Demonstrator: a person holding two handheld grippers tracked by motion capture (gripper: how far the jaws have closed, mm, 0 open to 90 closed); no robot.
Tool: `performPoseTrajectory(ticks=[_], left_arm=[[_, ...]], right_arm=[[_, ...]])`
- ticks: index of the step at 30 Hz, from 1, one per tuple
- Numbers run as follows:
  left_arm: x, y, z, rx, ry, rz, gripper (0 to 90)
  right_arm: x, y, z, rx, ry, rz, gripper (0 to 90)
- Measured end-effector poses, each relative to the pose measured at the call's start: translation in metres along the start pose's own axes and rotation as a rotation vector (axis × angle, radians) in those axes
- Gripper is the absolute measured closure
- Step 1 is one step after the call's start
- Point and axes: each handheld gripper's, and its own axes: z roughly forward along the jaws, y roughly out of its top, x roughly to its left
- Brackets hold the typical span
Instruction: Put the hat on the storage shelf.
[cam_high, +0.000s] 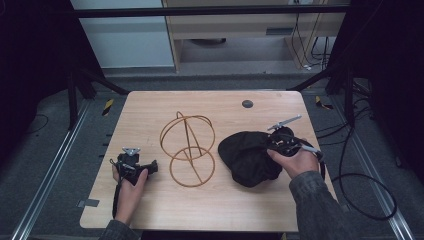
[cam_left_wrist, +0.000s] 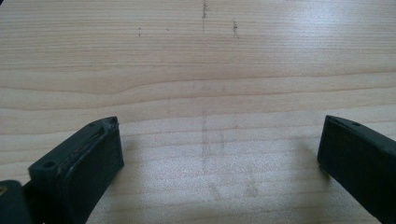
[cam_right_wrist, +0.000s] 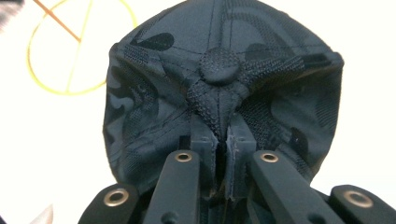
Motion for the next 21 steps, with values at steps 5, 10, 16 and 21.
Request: performPoseTrajectory(ticks=[5,10,16,21], left_arm=[[0.000,0.000,0.000,0.000,0.000,0.000,0.0],[0.000,0.000,0.000,0.000,0.000,0.000,0.0],[0.000,0.000,0.000,0.000,0.000,-0.001,0.0],[0.000,0.000,0.000,-0.003,0.000,-0.004,0.0]], right_arm=[[-0.006,0.010,-0.019,-0.031,0.040,0.030,86.0],[-0.008,0.019,-0.045,-0.112,0.048,0.060,86.0],[-0.010,0.034,-0.073,-0.242,0.042,0.108,86.1],[-0.003,0.048,-0.087,-0.300,0.040,0.114,86.3]])
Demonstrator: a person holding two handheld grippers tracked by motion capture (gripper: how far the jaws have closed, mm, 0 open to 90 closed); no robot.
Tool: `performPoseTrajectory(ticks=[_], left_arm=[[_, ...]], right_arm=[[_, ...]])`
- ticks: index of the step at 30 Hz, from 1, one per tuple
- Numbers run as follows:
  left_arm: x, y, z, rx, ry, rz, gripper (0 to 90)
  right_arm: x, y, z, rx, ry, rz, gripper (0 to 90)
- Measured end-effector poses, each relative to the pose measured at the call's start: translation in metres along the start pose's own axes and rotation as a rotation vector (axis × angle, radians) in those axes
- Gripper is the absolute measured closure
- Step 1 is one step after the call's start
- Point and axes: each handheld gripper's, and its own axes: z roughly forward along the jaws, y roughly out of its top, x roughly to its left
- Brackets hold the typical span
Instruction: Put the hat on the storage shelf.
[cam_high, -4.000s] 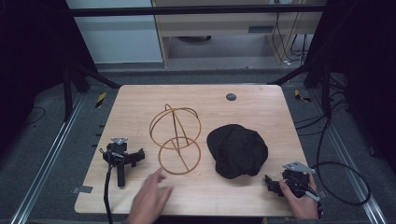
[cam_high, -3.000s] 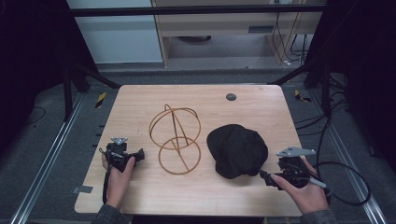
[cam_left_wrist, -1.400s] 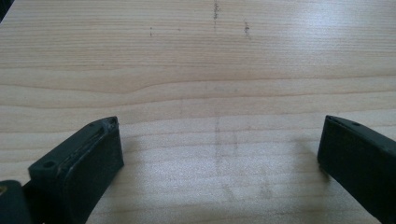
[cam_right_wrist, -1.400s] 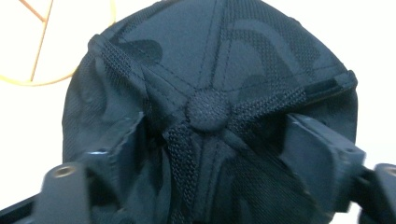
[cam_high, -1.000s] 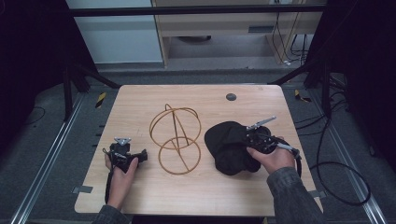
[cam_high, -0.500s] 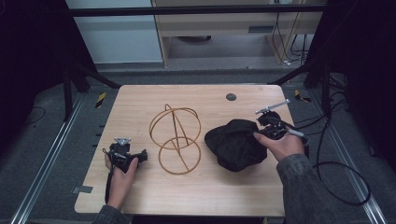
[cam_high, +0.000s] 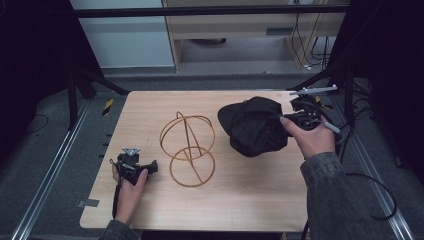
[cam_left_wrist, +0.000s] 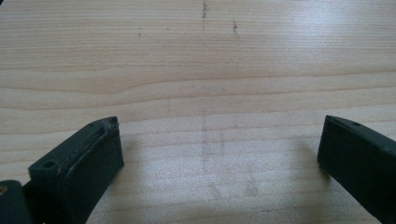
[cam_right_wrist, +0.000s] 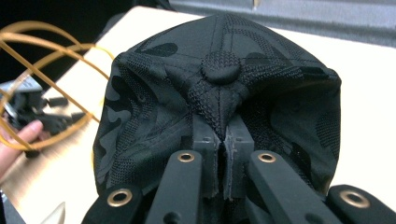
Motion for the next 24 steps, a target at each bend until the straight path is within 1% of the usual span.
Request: performPoseTrajectory(ticks=[7,9,11,18,24], left_arm=[[0.000,0.000,0.000,0.000,-0.001,0.002,0.0],[0.000,0.000,0.000,0.000,-0.001,0.002,0.0],[0.000,0.000,0.000,0.001,-0.002,0.003,0.0],[0.000,0.000,0.000,0.003,-0.001,0.003,0.0],[0.001,0.001,0.000,0.002,-0.006,0.007,0.0]], right_arm=[[0.013,0.021,-0.006,-0.064,0.020,0.006,86.3],[0.017,0.026,-0.006,-0.075,0.024,0.007,86.3],[0.021,0.031,-0.007,-0.082,0.030,0.002,86.3],[0.033,0.044,-0.009,-0.102,0.066,0.010,86.5],[0.047,0.057,-0.008,-0.108,0.109,0.001,86.5]])
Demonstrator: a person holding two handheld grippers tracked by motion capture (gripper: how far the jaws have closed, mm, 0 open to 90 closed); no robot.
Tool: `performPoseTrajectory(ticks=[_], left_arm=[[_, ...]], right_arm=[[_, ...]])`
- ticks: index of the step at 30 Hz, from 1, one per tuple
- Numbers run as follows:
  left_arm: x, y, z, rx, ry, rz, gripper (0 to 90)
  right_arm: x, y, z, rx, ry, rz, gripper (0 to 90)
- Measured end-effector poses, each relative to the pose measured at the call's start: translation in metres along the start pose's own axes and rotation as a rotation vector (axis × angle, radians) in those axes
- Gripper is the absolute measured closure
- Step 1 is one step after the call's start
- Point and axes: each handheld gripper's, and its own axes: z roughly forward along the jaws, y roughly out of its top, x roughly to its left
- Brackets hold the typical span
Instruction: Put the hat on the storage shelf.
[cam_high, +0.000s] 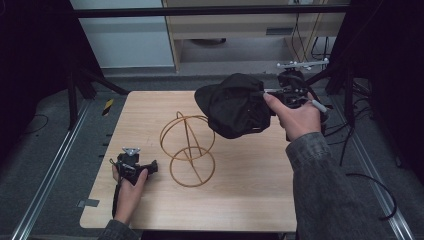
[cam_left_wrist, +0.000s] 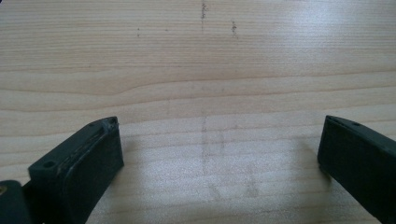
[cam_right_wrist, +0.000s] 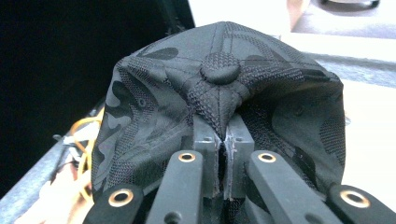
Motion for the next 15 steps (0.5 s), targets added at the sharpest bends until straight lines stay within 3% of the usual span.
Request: performPoseTrajectory(ticks=[10,15], left_arm=[[0.000,0.000,0.000,0.000,-0.002,0.002,0.0],[0.000,0.000,0.000,-0.001,-0.002,0.002,0.0]], right_arm=[[0.034,0.005,0.014,0.016,0.088,-0.046,86.4],[0.043,0.008,0.015,0.012,0.112,-0.053,86.4]])
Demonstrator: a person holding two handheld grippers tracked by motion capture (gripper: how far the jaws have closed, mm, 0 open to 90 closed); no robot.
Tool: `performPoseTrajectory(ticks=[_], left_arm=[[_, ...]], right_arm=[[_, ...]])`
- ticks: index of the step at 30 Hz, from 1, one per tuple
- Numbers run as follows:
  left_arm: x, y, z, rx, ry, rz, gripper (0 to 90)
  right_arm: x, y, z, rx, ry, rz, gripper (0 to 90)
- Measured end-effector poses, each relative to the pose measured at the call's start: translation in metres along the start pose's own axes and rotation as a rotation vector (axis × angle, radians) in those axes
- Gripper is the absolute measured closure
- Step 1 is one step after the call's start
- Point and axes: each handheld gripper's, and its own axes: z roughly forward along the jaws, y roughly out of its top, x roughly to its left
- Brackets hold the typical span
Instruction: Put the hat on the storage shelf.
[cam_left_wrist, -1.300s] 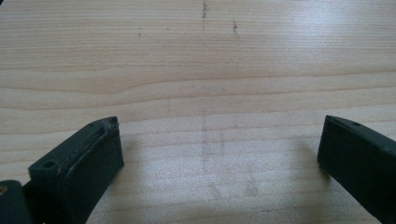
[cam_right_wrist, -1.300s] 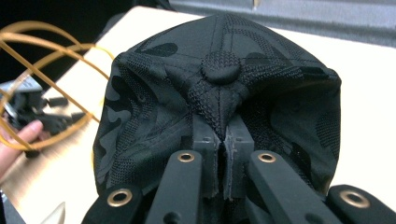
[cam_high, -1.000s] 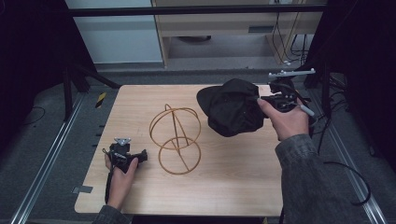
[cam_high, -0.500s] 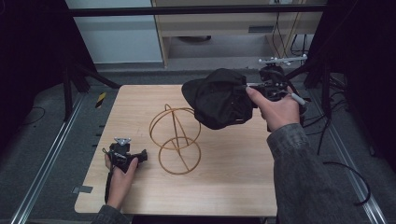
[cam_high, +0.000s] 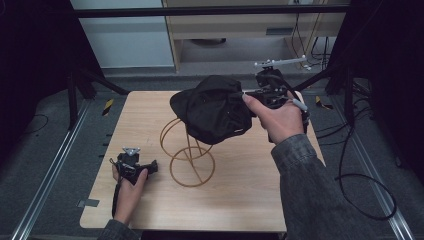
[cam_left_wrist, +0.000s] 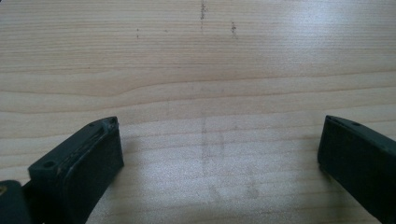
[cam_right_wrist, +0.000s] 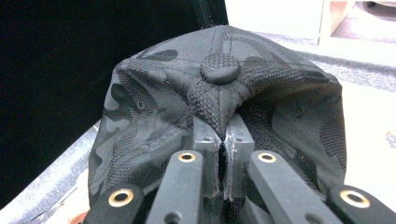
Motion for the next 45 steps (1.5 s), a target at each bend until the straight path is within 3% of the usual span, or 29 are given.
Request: performPoseTrajectory(ticks=[17,26,34,45], left_arm=[[0.000,0.000,0.000,-0.004,0.000,-0.003,0.0],[0.000,0.000,0.001,-0.004,-0.002,-0.003,0.0],[0.001,0.001,0.001,-0.002,-0.003,0.001,0.0],[0.001,0.001,0.001,-0.001,-0.004,0.002,0.0]], right_arm=[[0.017,-0.012,0.028,0.047,0.053,-0.014,86.2],[0.028,-0.015,0.038,0.079,0.053,-0.046,86.1],[0.027,-0.027,0.055,0.120,0.067,-0.051,86.0],[0.027,-0.035,0.065,0.152,0.063,-0.061,85.9]])
